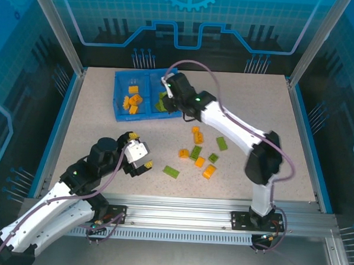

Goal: Sort the legos into containers by color

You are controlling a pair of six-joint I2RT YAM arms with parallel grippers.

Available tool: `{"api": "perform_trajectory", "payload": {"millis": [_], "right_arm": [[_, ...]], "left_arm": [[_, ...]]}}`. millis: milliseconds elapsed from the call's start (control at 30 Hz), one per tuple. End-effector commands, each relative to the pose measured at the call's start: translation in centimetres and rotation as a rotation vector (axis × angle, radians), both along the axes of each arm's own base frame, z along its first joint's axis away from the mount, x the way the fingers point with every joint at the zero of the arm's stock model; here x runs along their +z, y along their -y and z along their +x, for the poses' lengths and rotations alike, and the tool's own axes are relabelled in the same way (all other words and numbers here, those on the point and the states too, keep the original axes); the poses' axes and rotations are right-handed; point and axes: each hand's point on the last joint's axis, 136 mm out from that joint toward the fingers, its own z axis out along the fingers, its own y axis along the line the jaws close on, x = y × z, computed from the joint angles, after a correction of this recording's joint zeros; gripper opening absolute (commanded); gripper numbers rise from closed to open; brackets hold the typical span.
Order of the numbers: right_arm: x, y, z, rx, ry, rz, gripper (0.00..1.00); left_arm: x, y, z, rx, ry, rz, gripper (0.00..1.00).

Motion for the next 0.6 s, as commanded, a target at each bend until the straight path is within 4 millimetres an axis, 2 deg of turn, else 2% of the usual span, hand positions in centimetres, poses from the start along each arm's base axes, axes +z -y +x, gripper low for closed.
{"api": "perform_trajectory", "payload": {"millis": [0, 133, 300, 467, 567], "right_arm": [[-4.1, 2.4, 4.1, -0.090, 0.017, -0.289, 0.12], [-7.5, 2.4, 7.9, -0.154, -0.005, -0.359, 0.14], [-10.0, 0.1, 9.6, -0.114, -0.029, -0.330, 0.20], [-9.9, 0.0, 9.6, -0.151, -0.039, -0.283, 0.32], [-8.5, 0.0, 9.2, -0.154, -0.037, -0.252, 0.37]], "left_arm": [[0.2, -1.1, 0.6, 0.063, 0.027, 0.016, 0.99], [0.4, -0.6, 0.4, 0.035, 0.041, -0.011, 0.99], [0.4, -0.3, 0.3, 0.020, 0.041, -0.023, 0.99], [0.1, -0.4, 0.4, 0.024, 0.033, -0.022, 0.99], [0.1, -0.3, 0.5, 0.025, 0.034, -0.023, 0.99]]}}
